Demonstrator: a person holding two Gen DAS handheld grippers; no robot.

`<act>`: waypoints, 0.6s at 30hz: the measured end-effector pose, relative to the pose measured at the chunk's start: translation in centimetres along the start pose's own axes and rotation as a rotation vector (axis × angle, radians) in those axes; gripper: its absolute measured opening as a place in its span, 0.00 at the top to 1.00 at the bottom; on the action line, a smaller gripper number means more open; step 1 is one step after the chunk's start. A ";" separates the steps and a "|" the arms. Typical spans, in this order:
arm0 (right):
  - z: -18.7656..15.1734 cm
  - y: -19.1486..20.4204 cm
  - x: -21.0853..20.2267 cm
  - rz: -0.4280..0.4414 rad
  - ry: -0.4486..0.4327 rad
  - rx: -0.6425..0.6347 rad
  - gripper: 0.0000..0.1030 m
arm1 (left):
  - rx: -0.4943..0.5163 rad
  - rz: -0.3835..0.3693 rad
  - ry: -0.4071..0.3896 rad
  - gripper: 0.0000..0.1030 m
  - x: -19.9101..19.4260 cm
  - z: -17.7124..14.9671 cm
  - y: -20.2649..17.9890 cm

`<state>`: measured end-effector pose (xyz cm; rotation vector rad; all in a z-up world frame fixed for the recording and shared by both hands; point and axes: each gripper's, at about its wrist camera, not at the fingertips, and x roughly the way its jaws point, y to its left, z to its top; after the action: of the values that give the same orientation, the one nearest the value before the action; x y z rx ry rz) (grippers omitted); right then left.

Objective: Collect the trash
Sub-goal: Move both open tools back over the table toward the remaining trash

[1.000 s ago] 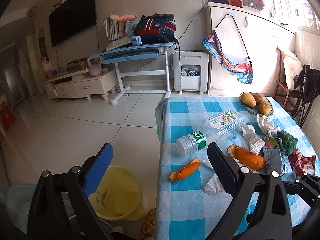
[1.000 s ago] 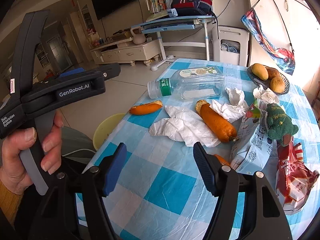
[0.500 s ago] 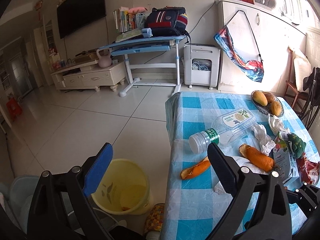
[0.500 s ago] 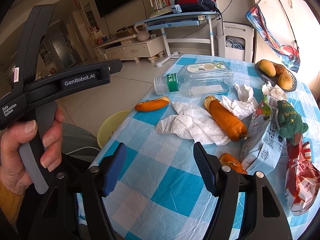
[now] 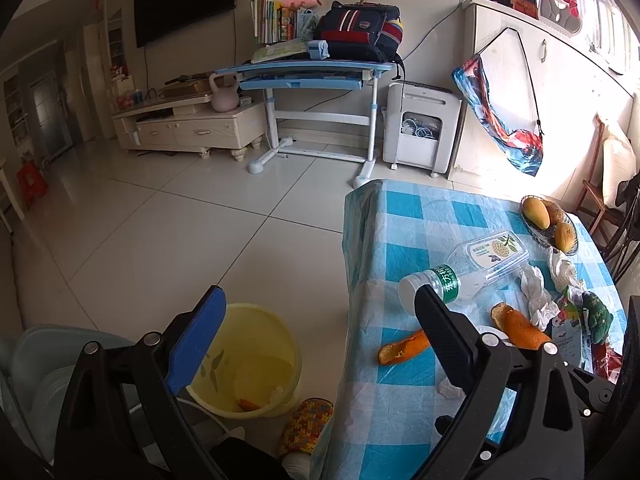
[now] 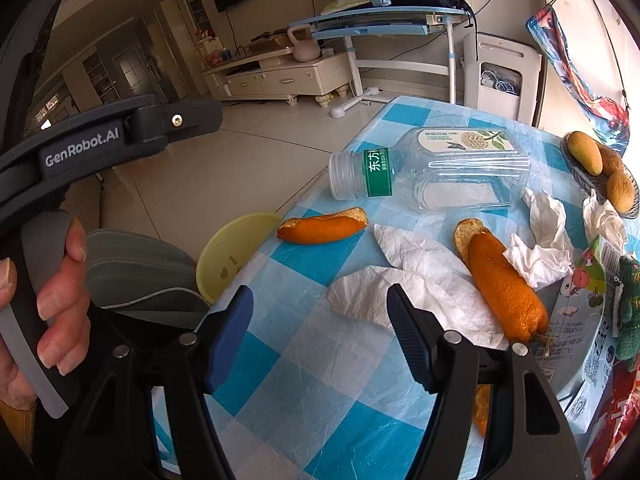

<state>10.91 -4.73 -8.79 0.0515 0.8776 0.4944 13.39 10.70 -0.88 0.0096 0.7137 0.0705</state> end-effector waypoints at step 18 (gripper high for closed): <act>-0.5 -1.8 1.7 0.059 0.025 0.046 0.32 | 0.047 0.000 0.008 0.11 0.6 1.1 -1.6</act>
<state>12.14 -5.64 -10.73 0.1134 0.9139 0.5312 14.68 9.20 -0.52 0.0541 0.7235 0.0540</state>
